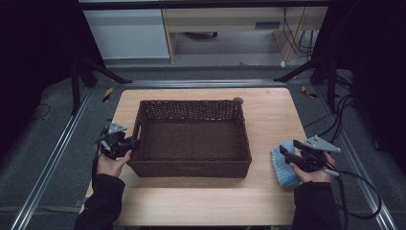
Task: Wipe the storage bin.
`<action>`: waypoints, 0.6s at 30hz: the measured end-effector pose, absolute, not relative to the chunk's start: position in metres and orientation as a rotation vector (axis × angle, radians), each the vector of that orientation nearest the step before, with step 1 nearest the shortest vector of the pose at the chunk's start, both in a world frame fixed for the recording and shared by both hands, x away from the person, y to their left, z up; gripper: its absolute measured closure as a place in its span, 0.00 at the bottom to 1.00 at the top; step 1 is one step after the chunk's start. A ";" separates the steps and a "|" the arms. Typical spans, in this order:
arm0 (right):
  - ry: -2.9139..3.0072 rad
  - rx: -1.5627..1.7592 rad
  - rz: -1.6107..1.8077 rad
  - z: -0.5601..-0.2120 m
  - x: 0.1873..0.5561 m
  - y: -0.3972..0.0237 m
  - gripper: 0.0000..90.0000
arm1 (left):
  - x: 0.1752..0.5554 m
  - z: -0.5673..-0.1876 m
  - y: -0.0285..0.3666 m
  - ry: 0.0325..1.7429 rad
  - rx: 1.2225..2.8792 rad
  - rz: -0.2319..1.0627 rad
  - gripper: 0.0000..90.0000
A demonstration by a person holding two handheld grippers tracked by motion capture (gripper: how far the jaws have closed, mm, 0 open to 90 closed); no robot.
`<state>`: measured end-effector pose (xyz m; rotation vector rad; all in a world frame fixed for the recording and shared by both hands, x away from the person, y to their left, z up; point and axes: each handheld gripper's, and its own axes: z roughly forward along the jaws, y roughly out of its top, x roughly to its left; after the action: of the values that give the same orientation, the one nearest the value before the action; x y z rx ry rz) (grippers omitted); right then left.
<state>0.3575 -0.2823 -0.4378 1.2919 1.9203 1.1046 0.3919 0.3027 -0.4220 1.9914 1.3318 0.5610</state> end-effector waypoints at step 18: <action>2.007 1.397 1.058 -0.486 0.333 -0.295 0.54 | 0.395 -0.423 0.304 1.323 1.994 0.538 0.75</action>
<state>0.3334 -0.2953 -0.4856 1.3969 2.0072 1.0576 0.3945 0.3043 -0.4231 1.9944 1.3229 0.5378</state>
